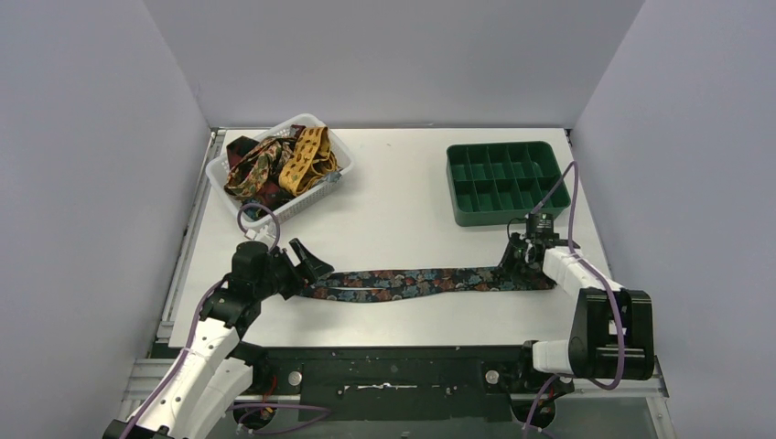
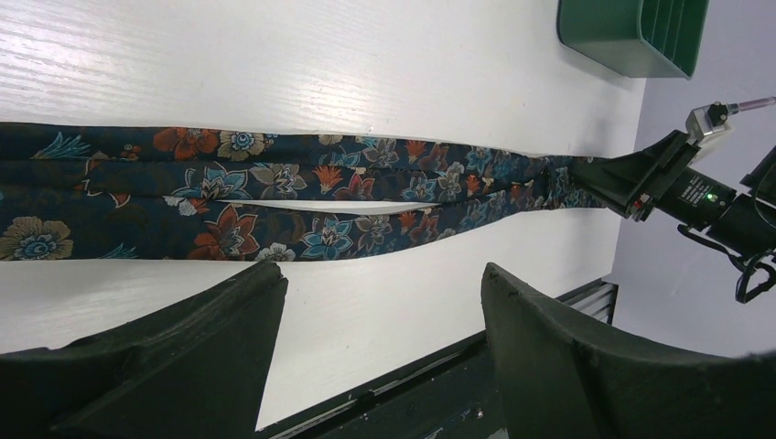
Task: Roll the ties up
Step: Flatten out the tie at the center of the board.
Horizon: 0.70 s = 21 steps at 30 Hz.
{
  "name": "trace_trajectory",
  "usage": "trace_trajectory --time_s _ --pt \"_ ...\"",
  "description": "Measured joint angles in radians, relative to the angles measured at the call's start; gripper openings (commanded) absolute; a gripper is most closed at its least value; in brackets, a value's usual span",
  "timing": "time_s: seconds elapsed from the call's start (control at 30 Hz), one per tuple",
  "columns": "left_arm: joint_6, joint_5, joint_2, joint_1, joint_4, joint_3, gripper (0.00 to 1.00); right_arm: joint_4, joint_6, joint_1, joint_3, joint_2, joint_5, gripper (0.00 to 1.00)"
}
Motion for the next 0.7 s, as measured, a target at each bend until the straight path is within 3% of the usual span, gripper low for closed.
trace_trajectory --time_s 0.3,0.5,0.7 --pt "0.000 0.000 0.000 0.001 -0.001 0.000 0.76 -0.032 -0.015 0.008 0.034 0.005 0.033 0.00" --pt "0.000 0.000 -0.002 0.001 -0.002 0.000 0.76 -0.036 -0.019 0.008 0.048 -0.006 0.041 0.00" --pt "0.006 0.000 -0.005 0.001 -0.013 0.000 0.76 -0.041 0.000 -0.037 0.048 -0.121 0.099 0.00"
